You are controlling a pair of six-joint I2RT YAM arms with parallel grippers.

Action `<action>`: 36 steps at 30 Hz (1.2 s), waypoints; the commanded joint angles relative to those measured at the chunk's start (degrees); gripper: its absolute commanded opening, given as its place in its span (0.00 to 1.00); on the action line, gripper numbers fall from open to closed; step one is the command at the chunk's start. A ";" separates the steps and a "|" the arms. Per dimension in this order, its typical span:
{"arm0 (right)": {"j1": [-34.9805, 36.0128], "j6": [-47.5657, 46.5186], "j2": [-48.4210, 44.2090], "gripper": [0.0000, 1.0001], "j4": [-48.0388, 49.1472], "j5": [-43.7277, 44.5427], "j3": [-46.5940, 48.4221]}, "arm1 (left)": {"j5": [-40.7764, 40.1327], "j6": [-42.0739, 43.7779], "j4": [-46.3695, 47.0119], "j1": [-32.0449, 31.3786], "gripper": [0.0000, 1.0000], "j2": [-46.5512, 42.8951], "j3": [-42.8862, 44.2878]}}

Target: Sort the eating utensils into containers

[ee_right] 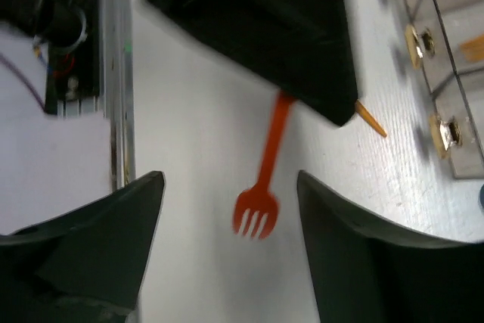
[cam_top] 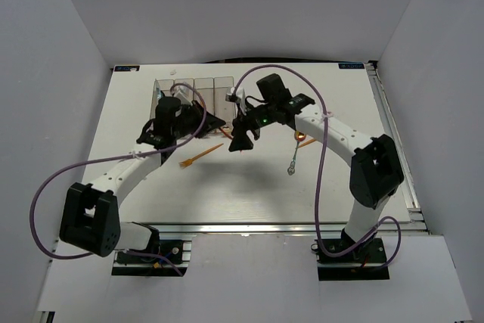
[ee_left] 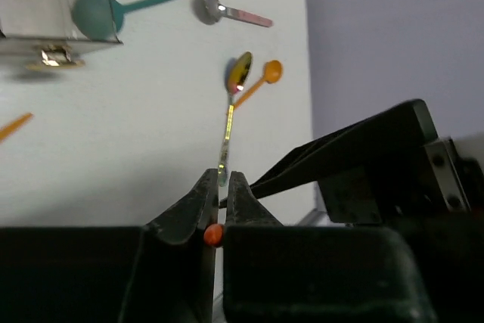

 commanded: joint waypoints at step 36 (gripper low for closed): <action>-18.83 -32.69 -8.98 0.77 -18.04 -15.33 -7.78 | -15.91 38.37 -44.26 8.92 0.51 41.24 62.15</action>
